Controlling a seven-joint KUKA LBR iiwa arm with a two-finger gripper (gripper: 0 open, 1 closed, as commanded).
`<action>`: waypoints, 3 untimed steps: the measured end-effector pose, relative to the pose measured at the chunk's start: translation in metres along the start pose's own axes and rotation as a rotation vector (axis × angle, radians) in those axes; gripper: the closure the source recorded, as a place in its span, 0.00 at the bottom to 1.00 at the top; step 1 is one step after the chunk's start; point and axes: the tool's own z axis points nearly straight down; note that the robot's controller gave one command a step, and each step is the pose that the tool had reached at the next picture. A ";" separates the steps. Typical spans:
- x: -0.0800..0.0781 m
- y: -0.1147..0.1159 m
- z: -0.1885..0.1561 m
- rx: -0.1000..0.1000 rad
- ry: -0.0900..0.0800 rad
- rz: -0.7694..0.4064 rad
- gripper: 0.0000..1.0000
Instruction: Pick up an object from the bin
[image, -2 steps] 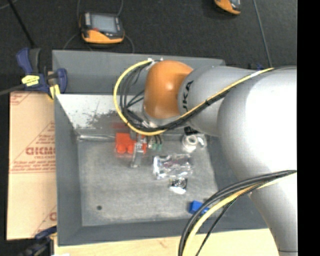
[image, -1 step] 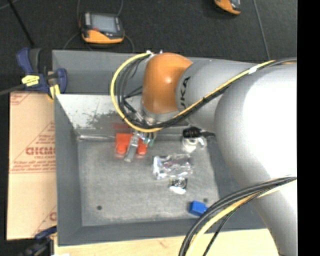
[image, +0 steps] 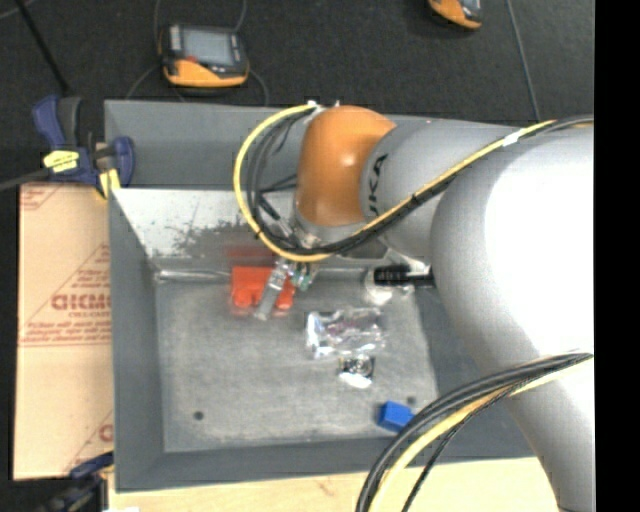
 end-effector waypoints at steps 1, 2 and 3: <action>0.002 0.002 0.031 0.002 0.003 0.279 0.00; 0.001 0.002 0.030 0.003 0.002 0.278 0.00; 0.001 0.001 0.030 0.003 0.000 0.276 1.00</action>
Offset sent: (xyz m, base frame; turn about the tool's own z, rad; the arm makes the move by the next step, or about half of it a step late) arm -0.0016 0.0042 -0.0310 0.2817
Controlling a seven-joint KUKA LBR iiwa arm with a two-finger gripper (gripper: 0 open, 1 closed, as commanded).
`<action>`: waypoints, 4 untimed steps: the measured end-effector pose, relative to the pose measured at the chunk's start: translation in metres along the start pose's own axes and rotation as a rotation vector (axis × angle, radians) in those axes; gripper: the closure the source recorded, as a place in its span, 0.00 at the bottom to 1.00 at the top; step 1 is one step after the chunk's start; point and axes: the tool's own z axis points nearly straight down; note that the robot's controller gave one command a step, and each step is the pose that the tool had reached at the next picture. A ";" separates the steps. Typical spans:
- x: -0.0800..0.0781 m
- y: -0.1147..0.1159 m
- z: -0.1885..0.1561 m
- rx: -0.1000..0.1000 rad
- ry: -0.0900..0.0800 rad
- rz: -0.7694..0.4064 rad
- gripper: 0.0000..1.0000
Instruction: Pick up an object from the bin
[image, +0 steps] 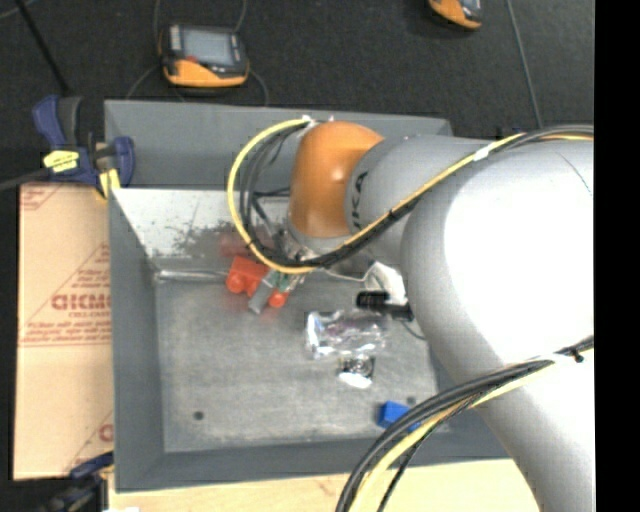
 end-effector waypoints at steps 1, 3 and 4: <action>-0.002 0.000 -0.010 -0.002 -0.001 -0.002 1.00; -0.003 -0.001 -0.020 -0.001 -0.002 -0.004 1.00; -0.005 0.000 -0.065 -0.006 -0.002 -0.004 1.00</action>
Offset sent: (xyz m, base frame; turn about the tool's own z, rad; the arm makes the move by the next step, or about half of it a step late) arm 0.0000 -0.0002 0.0089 0.0000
